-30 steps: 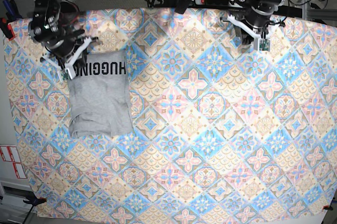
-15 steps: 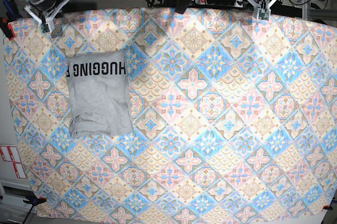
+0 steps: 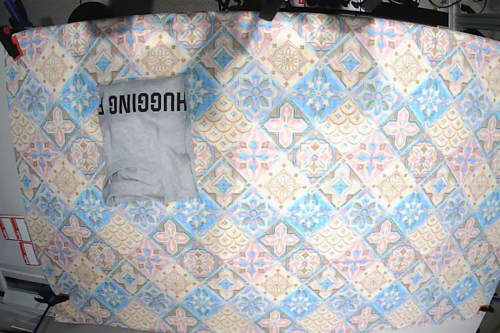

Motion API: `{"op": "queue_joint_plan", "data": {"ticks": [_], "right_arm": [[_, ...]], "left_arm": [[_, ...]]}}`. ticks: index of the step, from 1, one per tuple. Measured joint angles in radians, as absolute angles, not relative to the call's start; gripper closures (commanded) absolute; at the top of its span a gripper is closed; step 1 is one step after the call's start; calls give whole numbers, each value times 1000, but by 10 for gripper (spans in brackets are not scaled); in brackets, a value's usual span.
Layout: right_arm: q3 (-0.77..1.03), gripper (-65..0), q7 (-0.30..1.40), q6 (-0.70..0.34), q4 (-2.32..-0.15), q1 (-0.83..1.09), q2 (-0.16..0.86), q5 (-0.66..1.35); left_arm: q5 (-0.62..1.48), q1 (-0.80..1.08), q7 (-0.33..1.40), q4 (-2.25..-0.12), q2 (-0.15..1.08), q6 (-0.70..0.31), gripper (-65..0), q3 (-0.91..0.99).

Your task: Fold the T-shirt properly

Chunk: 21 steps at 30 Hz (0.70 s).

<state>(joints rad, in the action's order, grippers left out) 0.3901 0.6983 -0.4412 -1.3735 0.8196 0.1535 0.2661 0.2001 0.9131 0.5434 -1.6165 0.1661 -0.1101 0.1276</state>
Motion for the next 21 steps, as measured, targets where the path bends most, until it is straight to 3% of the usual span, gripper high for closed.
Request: {"op": "queue_joint_plan", "data": {"ticks": [7,15,21], "right_arm": [[287,0,644,-439,-984,594,158,265],[67,0,340,-438,-533,417,163,265],[13,0,106,-436,-289,321,175,266]], "left_arm": [[191,704,382,-1151,178,-105,0,61],[207,505,157,-694,163,-113,0,-112],[202,351,-54,-360,161,-106,0,-255]]}}
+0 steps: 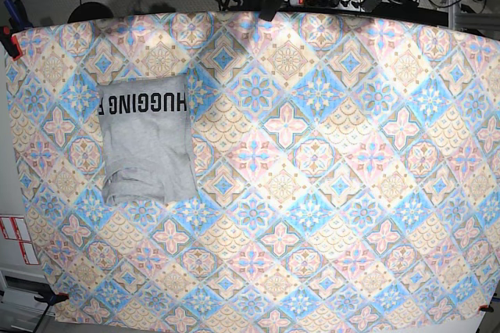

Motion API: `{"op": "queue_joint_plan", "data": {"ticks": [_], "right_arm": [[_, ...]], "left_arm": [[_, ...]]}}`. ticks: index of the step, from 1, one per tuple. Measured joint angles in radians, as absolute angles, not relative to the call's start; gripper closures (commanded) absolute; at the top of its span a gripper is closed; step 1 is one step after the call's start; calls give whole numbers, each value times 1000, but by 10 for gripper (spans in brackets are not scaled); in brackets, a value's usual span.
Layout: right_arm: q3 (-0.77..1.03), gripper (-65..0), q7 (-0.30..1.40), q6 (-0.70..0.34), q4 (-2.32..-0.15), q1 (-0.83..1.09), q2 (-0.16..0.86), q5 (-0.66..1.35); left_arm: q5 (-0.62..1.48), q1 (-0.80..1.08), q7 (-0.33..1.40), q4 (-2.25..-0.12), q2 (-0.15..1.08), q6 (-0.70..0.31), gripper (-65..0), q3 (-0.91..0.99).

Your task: Fold the T-shirt properly

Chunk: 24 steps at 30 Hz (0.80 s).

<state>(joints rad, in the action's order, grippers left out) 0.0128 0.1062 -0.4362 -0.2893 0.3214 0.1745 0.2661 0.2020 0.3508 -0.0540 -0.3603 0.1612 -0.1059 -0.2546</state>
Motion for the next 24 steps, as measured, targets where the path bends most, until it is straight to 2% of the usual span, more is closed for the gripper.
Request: {"op": "queue_joint_plan", "data": {"ticks": [3,7,14,20,24], "right_arm": [[8,0,62,-437,-213,291,169,262],[8,-1,-23,-436,-205,280,160,263],[8,0,-35,-455,-209,276,64,262],[13,0,-52,-421,-210,277,113,270],[13,0,-32,-434,-204,262,94,264]], "left_arm": [[201,299,-131,-269,152,-102,0,-313],[201,279,-147,-252,144,-105,0,-341],[201,260,-150,-252,132,-102,0,-340],[201,256,-149,-252,132,-102,0,-340],[201,255,-149,-252,130,-102,0,-340]]}}
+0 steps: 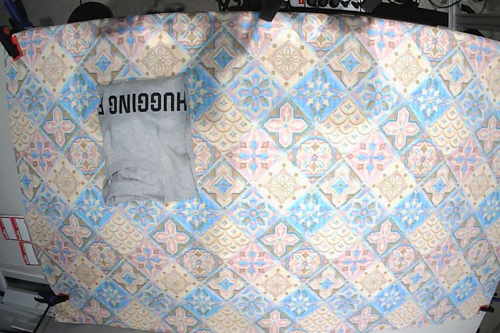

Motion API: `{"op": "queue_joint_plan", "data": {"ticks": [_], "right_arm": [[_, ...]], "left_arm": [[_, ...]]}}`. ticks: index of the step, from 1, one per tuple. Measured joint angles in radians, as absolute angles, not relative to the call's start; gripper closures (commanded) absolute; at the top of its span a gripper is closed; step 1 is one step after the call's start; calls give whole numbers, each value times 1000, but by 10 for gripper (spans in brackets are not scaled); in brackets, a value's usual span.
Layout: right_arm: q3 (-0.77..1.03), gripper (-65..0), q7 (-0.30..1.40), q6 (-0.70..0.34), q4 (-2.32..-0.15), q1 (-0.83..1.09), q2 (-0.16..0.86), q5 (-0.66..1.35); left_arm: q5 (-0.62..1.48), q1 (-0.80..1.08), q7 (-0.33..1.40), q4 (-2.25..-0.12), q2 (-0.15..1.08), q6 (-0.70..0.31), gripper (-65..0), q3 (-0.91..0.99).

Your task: Fold the T-shirt properly

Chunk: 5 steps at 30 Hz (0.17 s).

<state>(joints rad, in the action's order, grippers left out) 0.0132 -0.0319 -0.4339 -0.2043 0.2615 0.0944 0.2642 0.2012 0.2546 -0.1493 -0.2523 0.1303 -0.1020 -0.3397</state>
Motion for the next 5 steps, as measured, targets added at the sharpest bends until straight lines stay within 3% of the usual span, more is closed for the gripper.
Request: {"op": "queue_joint_plan", "data": {"ticks": [5], "right_arm": [[13,0,-41,-433,-203,236,104,267]], "left_arm": [[202,244,-146,-251,130,-102,0,-336]]}}
